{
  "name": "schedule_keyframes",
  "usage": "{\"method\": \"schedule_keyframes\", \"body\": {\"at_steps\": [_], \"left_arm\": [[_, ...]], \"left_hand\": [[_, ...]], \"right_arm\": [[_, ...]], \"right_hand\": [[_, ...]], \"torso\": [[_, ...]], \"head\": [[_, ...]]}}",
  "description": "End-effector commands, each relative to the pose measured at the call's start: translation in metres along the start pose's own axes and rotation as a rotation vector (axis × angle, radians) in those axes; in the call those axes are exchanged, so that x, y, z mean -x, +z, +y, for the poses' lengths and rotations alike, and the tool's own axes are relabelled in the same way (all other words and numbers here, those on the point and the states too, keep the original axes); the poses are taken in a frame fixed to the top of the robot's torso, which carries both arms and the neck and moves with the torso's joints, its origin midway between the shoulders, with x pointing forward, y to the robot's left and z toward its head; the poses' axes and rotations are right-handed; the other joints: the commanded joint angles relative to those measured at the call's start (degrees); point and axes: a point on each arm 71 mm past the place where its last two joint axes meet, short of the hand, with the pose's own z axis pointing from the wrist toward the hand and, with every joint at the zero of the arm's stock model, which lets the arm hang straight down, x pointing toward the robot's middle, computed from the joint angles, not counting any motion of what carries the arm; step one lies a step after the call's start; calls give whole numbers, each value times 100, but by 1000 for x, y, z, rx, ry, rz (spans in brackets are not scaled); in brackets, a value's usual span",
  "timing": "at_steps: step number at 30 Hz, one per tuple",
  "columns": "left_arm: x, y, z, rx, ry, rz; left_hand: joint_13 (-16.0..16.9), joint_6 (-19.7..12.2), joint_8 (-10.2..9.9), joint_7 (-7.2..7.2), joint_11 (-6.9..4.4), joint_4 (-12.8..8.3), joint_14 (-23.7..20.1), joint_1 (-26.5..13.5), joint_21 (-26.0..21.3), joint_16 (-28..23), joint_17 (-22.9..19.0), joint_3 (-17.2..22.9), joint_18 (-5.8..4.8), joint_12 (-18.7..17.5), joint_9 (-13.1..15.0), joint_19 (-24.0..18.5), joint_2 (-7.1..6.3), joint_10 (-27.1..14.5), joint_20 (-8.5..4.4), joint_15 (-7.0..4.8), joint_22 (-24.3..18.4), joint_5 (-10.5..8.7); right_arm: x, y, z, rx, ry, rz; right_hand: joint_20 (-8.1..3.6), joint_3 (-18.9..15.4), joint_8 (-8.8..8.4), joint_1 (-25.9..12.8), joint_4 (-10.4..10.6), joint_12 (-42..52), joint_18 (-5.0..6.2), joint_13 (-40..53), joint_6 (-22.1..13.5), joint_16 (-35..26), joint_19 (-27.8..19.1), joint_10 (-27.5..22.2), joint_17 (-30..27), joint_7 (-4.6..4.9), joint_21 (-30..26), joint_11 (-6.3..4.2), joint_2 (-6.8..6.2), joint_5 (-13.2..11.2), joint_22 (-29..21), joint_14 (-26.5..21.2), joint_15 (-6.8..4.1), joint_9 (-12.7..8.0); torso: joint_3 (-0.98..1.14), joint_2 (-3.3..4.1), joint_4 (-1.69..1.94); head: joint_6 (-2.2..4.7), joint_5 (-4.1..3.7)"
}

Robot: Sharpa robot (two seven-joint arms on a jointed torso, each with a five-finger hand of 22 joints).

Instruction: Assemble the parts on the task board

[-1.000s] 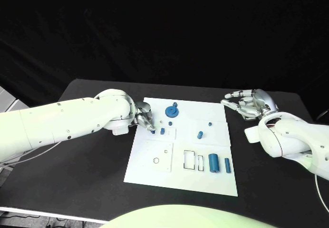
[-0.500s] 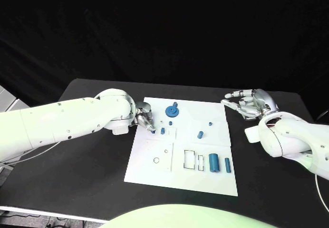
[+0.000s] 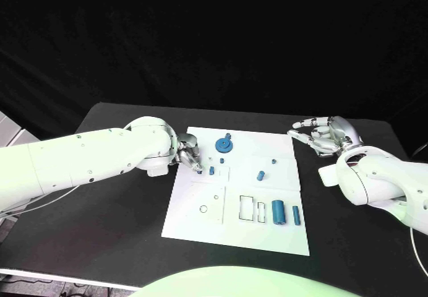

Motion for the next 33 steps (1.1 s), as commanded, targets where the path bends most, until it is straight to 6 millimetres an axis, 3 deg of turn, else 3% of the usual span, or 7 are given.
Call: {"method": "schedule_keyframes", "body": {"at_steps": [1, 10, 19, 33], "left_arm": [[-9, 3, -4, -21, -29, 34], [-9, 5, -3, -16, -64, 25], [-8, 6, 0, -6, -77, 20], [-4, 5, 7, 10, -98, -6]], "left_hand": [[7, 40, -16, -3, 0, -1158, 596, -85, 27, 37, 1507, 1116, -79, 13, -7, 85, 0, 33, -28, -25, 848, 17], [17, 86, -67, -123, -81, -691, 587, -504, 1, 21, 1477, 371, -76, -31, -36, 78, 28, 60, -85, -90, 834, -112], [40, 144, -115, -133, -90, -469, 586, -583, -8, 19, 1474, -10, -76, -37, -84, 79, 34, 52, -102, -102, 831, -149], [54, 217, -203, -98, -62, 397, 578, -763, -32, 5, 1446, -1245, -72, -78, -156, 76, -98, 8, -93, -86, 820, -185]], "right_arm": [[-2, 0, 1, 16, -3, 17], [-1, 0, 1, 16, -3, 18], [-1, -1, 1, 15, -3, 17], [0, -1, 0, 15, -3, 13]], "right_hand": [[-21, -30, 28, -27, 9, -39, -82, 856, -42, -40, 600, -36, 809, -9, 25, 2, 31, 23, 1508, 414, 1, 9], [-21, -33, 30, -29, 11, -41, -80, 854, -43, -42, 597, -38, 805, -9, 21, 2, 34, 23, 1506, 413, 1, 9], [-21, -37, 32, -36, 15, -41, -81, 854, -45, -44, 598, -38, 803, -9, 23, 2, 37, 23, 1507, 413, 0, 10], [-22, -43, 33, -44, 20, -54, -77, 844, -47, -52, 591, -47, 787, -9, 9, 2, 39, 22, 1498, 409, 0, 10]], "torso": [[3, 2, -2], [3, 0, 5], [-4, 0, 7], [-5, 3, 3]], "head": [[-5, -16], [-6, -29], [0, -41], [8, -48]]}}
